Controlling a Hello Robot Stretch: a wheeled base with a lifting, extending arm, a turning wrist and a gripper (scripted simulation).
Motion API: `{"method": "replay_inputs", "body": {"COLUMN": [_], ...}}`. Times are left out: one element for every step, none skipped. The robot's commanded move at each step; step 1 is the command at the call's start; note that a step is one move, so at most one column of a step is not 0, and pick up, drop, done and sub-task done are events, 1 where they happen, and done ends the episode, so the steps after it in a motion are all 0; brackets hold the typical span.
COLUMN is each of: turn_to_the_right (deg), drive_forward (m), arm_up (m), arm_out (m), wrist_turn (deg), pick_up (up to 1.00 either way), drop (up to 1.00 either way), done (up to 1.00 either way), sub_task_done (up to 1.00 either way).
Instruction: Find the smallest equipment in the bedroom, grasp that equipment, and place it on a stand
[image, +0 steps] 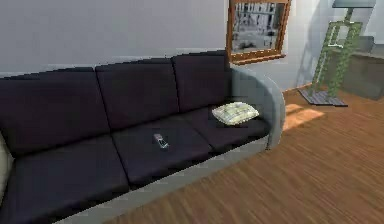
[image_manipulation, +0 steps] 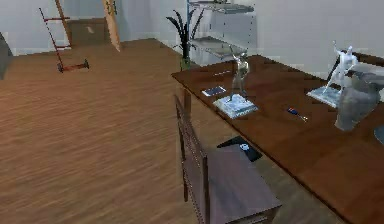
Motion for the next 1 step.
{"method": "replay_inputs", "body": {"turn_to_the_right": [-45.0], "drive_forward": [0.00], "arm_up": [0.00], "arm_out": [0.00], "wrist_turn": [0.0], "pick_up": [0.00], "drop": [0.00], "done": [0.00], "sub_task_done": [0.00]}}
